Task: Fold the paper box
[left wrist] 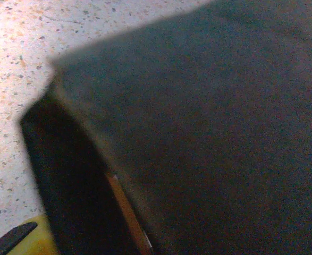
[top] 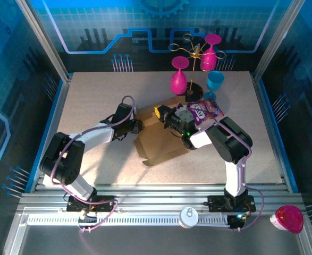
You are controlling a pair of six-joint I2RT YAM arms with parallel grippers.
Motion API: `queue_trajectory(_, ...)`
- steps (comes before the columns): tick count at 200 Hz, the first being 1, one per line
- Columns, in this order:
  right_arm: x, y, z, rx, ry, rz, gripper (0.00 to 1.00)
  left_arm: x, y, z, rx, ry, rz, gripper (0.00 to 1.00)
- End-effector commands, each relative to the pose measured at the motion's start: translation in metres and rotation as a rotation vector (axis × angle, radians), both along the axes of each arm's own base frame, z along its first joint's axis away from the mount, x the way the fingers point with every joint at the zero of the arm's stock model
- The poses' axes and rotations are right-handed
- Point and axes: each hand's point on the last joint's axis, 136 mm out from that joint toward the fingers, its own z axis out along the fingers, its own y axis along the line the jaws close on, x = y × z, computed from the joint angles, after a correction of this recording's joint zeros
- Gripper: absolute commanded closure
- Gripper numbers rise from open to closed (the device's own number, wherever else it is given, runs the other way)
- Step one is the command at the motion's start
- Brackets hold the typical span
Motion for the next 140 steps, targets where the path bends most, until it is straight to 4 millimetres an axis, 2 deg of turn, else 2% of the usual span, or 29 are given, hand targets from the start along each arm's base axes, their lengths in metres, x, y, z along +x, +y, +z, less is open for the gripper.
queue_trajectory(1,-0.002,0.006,-0.011,0.004,0.025,0.028,1.0,0.016,-0.008,0.01,-0.011,-0.062,0.048,0.6)
queue_trajectory(55,-0.001,0.005,-0.011,0.008,0.027,0.024,1.0,0.02,-0.007,-0.001,0.039,-0.065,0.111,0.63)
queue_trajectory(140,0.004,0.005,-0.01,0.014,0.025,0.015,1.0,0.021,0.003,-0.021,0.186,-0.01,0.237,0.86)
